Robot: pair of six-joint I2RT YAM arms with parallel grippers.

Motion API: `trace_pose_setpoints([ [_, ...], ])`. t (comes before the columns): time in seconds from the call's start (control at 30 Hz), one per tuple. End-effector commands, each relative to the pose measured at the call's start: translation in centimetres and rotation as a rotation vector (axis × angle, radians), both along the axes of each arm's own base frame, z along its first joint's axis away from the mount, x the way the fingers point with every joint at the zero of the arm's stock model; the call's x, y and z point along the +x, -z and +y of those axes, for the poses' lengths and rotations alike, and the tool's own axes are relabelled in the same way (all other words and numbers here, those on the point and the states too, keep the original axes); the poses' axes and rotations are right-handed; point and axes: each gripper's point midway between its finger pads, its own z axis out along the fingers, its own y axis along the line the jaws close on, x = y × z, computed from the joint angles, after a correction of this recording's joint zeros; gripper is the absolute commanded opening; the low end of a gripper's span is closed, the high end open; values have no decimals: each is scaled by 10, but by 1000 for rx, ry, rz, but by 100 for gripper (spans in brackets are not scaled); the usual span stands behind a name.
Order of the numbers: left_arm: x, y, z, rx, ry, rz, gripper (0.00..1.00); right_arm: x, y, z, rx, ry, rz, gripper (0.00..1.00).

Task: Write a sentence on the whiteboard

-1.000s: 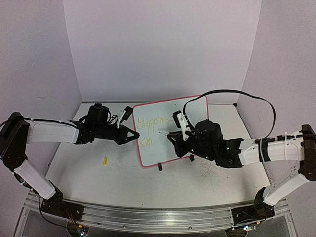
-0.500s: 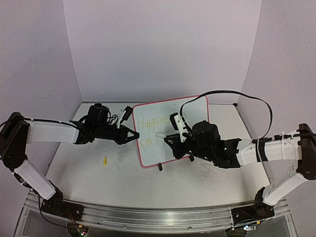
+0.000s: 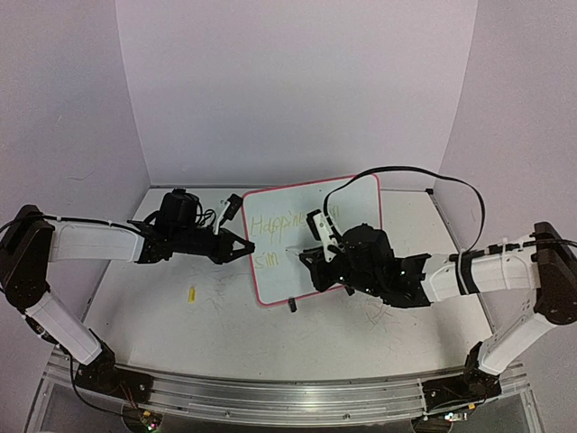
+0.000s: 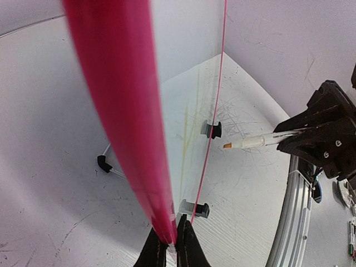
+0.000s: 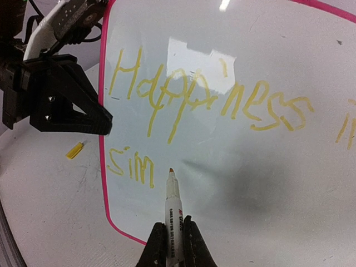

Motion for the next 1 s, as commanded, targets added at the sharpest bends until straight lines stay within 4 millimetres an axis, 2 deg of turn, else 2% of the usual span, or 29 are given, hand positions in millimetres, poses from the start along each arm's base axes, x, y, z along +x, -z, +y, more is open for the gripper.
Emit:
trace_pose_setpoints([
  [0.0,14,-2,4,59,-36,-74,0,3,-17,21,47,-49,-20,0],
  [0.17,13,-2,4,58,-33,-73,0,-1,-18,31,65,-93,-21,0],
  [0.3,13,-2,3,58,-31,-72,0,5,-18,32,66,-65,-23,0],
  [0.73,13,-1,4,59,-32,-73,0,16,-1,26,18,15,5,0],
  [0.97,13,-1,4,59,-32,-74,0,11,12,23,-8,8,43,0],
])
